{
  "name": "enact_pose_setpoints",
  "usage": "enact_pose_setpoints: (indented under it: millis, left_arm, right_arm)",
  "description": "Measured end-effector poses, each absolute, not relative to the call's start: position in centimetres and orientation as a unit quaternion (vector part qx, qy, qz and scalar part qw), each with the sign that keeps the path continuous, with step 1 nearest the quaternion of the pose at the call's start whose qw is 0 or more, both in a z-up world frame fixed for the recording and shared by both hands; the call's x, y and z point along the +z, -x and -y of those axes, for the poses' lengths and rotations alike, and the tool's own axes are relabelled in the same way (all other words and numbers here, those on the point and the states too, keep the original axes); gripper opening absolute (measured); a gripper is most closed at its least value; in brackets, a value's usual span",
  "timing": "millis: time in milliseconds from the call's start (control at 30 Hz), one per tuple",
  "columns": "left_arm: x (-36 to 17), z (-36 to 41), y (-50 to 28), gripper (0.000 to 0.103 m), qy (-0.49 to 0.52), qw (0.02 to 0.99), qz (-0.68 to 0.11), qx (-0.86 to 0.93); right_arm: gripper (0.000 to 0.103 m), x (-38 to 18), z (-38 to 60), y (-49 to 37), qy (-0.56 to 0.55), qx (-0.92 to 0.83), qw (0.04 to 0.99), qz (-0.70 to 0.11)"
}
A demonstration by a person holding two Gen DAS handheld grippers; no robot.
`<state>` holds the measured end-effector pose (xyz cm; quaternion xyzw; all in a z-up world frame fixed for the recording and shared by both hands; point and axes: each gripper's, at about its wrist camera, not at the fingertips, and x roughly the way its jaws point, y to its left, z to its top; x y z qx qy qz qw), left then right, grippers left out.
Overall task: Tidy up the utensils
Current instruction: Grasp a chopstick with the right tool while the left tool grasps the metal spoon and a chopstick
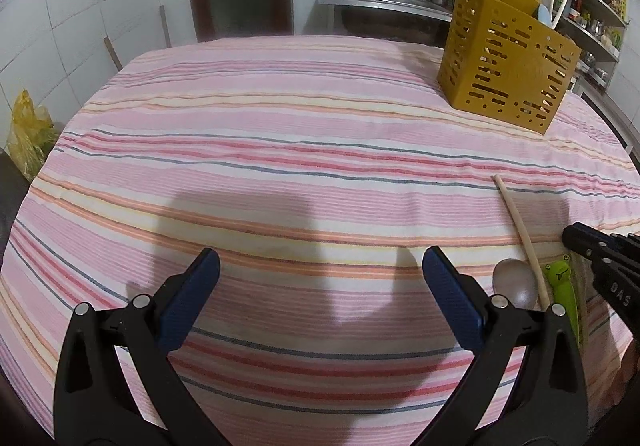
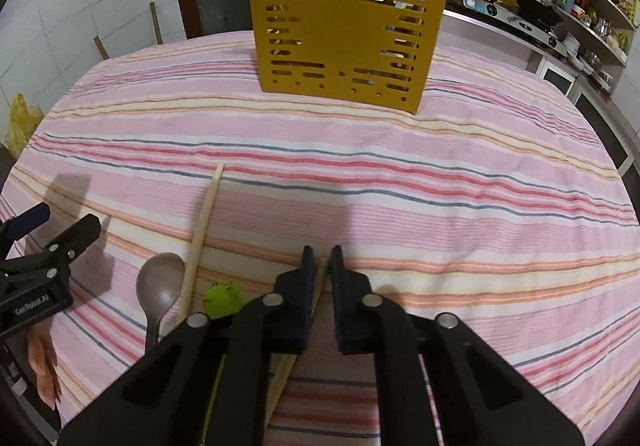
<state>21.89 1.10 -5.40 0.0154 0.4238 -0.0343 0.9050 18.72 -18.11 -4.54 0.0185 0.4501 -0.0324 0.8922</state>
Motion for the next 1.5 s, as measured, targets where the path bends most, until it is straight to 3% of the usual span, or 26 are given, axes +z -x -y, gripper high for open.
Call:
enact_pose_setpoints:
  millis: [700,1100,1500]
  left_arm:
    - [-4.1,0.1,-22.4,0.098,-0.014,0.903,-0.428,-0.042]
    - [-3.8,4.7,-23.7,0.098,-0.001,0.893,-0.443,-0.076]
    - [-5.2,10.0,-24.2,0.066,-0.011,0.874,-0.479,-0.082]
  right_arm:
    - [0.006,-4.2,23.5,-20.4,-0.014,-0.036,0.901,-0.432]
    - [0.006,-3.8,24.9,-19.9,-0.036,-0.041,0.905,-0.422]
    - [0.006,-4.8,26.5,-19.5,-0.065,-0.045,0.906,-0.416]
